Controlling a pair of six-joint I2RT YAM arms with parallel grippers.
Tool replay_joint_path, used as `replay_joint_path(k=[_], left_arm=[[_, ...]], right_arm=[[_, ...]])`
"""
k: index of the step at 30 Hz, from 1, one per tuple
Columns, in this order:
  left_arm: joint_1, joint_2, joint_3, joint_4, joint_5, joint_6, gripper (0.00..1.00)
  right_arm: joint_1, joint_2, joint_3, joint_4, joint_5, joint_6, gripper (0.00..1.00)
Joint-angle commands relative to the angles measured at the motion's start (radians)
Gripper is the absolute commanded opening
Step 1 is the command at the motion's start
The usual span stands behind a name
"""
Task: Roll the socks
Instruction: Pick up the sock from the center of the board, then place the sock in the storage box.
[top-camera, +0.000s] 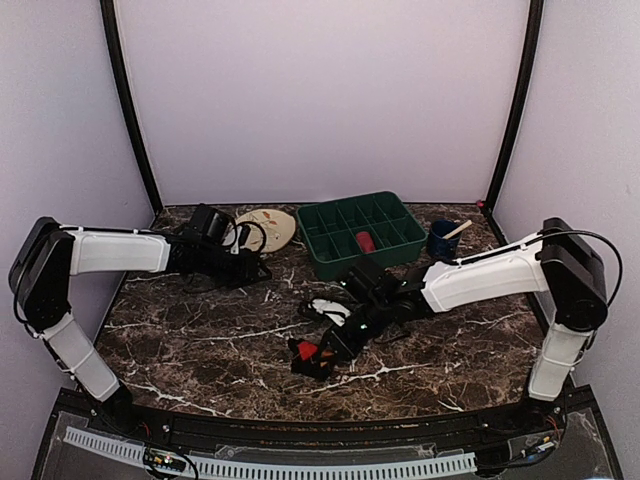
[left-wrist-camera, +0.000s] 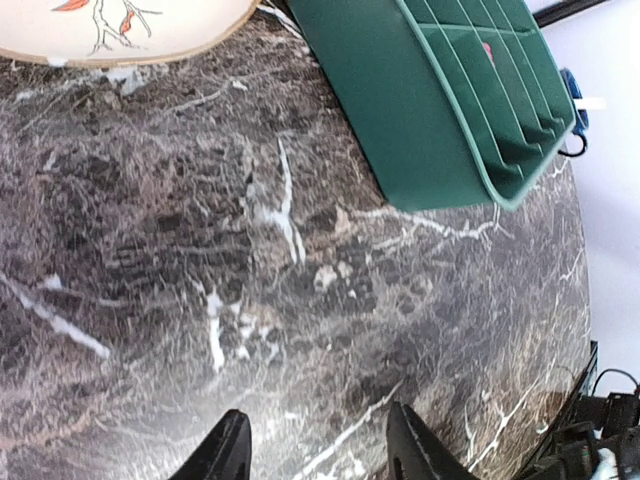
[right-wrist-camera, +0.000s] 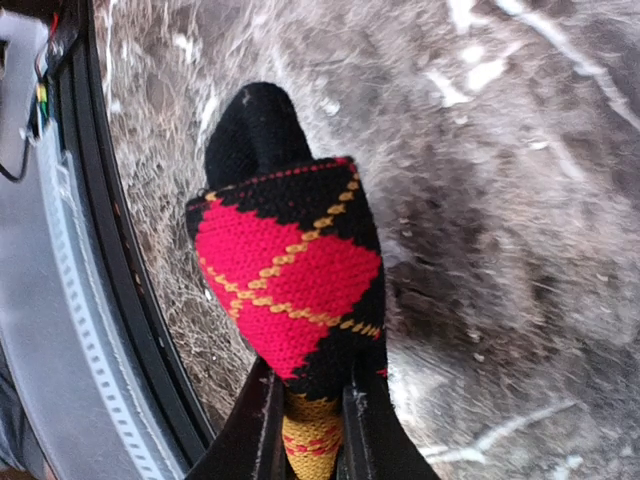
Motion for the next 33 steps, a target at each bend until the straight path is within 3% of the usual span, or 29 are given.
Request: replay_joint_path(k=[1,13,25,33], left_arm=[[0.022,0.065,0.079,0.046,0.022,-0.026,0.48],[0.030,0.245,0.316,0.079,0.063,-0.019,0.49],[0.030,0.344,0.420,0.121,0.078,-0.026,0.51],[0.029,0.357,0.389,0.193,0.075,-0.036,0.52]], right_arm=[[-0.062,-0.097,-0.030,0.105,-0.033,0.120,0.00],[-0.272,-0.187,0.142,0.043,0.152,0.132,0.00],[-0.319,0.117,0.598,-0.163,0.535,-0.024,0.00],[-0.308,0.262,0.739,-0.189,0.824,-0.080,0.00]])
